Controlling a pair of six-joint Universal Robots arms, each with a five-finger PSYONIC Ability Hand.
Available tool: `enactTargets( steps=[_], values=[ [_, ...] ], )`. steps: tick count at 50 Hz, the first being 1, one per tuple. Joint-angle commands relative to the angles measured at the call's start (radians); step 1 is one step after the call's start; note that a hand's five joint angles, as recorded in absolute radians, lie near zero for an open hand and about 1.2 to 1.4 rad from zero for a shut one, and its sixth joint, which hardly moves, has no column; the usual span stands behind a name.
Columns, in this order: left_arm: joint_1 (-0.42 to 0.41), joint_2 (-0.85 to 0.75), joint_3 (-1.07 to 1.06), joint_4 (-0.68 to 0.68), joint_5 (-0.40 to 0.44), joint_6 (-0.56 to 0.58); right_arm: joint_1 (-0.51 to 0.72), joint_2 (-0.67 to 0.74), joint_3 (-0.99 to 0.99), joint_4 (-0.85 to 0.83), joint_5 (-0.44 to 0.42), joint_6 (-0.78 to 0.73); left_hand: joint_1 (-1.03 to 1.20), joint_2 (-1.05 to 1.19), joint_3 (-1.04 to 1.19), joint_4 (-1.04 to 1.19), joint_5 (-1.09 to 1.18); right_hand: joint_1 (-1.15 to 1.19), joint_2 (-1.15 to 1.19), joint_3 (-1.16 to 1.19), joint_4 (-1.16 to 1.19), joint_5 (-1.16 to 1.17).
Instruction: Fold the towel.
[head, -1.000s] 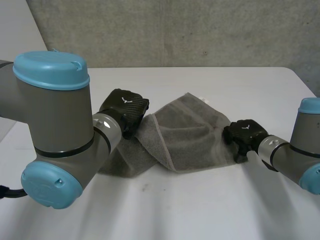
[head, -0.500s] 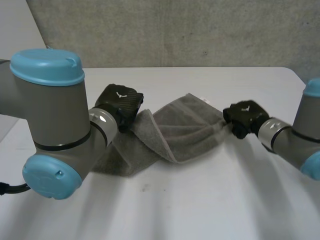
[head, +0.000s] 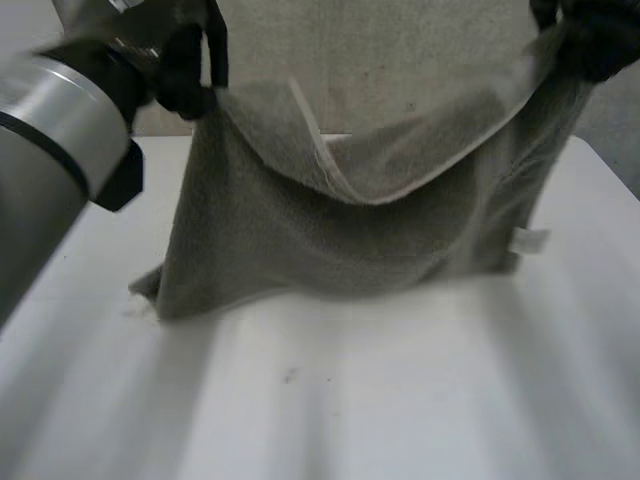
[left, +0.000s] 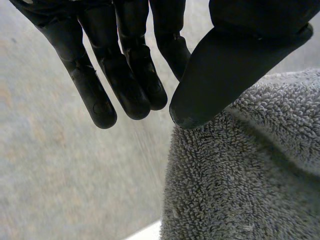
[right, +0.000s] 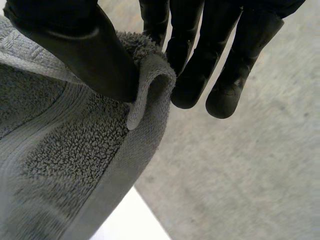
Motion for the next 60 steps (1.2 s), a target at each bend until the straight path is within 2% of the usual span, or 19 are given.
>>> enactTargets(
  steps=[1,7,15,17,20,25,28,30,34,36,40,42,43,45,52,56,58,59,60],
  values=[
    [0.001,0.104,0.001,-0.002,-0.002,-0.012,0.003,0.008,-0.189,0.153,-0.001,-0.001,0.208,0.179,0.18,0.177,0.195,0.083,0.087,0.081,0.059,0.066],
    [0.004,0.065,-0.019,-0.028,-0.005,-0.009,0.0,0.097,-0.212,0.231,-0.01,-0.01,0.208,0.179,0.18,0.177,0.195,0.083,0.087,0.081,0.059,0.066],
    [0.019,-0.212,0.001,-0.034,-0.003,0.0,0.013,0.289,-0.197,0.231,-0.001,-0.01,0.208,0.179,0.18,0.177,0.195,0.083,0.087,0.081,0.059,0.066],
    [0.033,-0.339,0.095,-0.036,-0.003,0.002,0.015,0.399,-0.246,0.221,0.012,-0.005,0.208,0.179,0.18,0.177,0.195,0.083,0.087,0.081,0.059,0.066],
    [0.039,-0.393,0.168,-0.036,-0.003,0.0,0.02,0.448,-0.301,0.198,0.029,0.002,0.208,0.179,0.18,0.177,0.195,0.083,0.087,0.081,0.059,0.066],
    [0.06,-0.481,0.534,-0.028,-0.009,-0.018,0.098,0.584,-0.627,0.006,0.164,0.103,0.208,0.179,0.18,0.177,0.195,0.083,0.087,0.081,0.059,0.066],
    [0.06,-0.478,0.617,-0.019,-0.015,-0.035,0.104,0.586,-0.7,-0.054,0.194,0.156,0.208,0.179,0.18,0.177,0.195,0.083,0.087,0.081,0.059,0.066],
    [0.067,-0.459,0.74,0.011,-0.069,-0.101,0.102,0.569,-0.789,-0.158,0.236,0.258,0.208,0.179,0.18,0.177,0.195,0.083,0.087,0.081,0.059,0.066],
    [0.09,-0.41,0.771,0.022,-0.14,-0.178,0.101,0.52,-0.797,-0.184,0.23,0.32,0.208,0.179,0.18,0.177,0.195,0.083,0.087,0.081,0.059,0.066],
    [0.102,-0.375,0.728,0.01,-0.187,-0.237,0.099,0.49,-0.747,-0.142,0.201,0.317,0.208,0.179,0.18,0.177,0.195,0.083,0.087,0.081,0.059,0.066],
    [0.12,-0.361,0.602,-0.028,-0.199,-0.267,0.099,0.476,-0.644,-0.057,0.163,0.289,0.208,0.179,0.18,0.177,0.195,0.083,0.087,0.081,0.059,0.066],
    [0.142,-0.338,0.414,-0.07,-0.195,-0.281,0.102,0.476,-0.505,0.012,0.151,0.225,0.208,0.179,0.18,0.177,0.195,0.083,0.087,0.081,0.059,0.066],
    [0.142,-0.338,0.413,-0.07,-0.195,-0.281,0.102,0.476,-0.504,0.012,0.151,0.225,0.208,0.179,0.18,0.177,0.195,0.083,0.087,0.081,0.059,0.066],
    [0.13,-0.317,0.204,-0.071,-0.192,-0.281,0.102,0.476,-0.315,0.04,0.148,0.15,0.208,0.179,0.18,0.177,0.195,0.083,0.087,0.081,0.059,0.066],
    [0.11,-0.323,-0.116,-0.002,-0.113,-0.274,0.101,0.465,0.025,-0.079,0.146,0.056,0.208,0.179,0.18,0.177,0.195,0.083,0.087,0.081,0.059,0.066],
    [0.079,-0.334,-0.245,0.088,-0.067,-0.267,0.101,0.376,0.174,-0.178,0.134,0.048,0.208,0.179,0.18,0.177,0.195,0.083,0.087,0.081,0.059,0.066],
    [0.077,-0.334,-0.292,0.174,-0.058,-0.264,0.101,0.301,0.229,-0.198,0.102,0.05,-0.376,-0.404,-0.404,-0.406,-0.388,0.083,0.087,0.081,0.059,0.066],
    [0.077,-0.334,-0.292,0.174,-0.058,-0.264,0.101,0.301,0.229,-0.198,0.101,0.05,-0.379,-0.408,-0.407,-0.41,-0.391,0.083,0.087,0.081,0.059,0.066],
    [0.079,-0.332,-0.301,0.212,-0.052,-0.262,0.101,0.269,0.248,-0.198,0.077,0.054,-0.574,-0.603,-0.602,-0.604,-0.586,0.083,0.087,0.081,0.059,0.066]
  ],
)
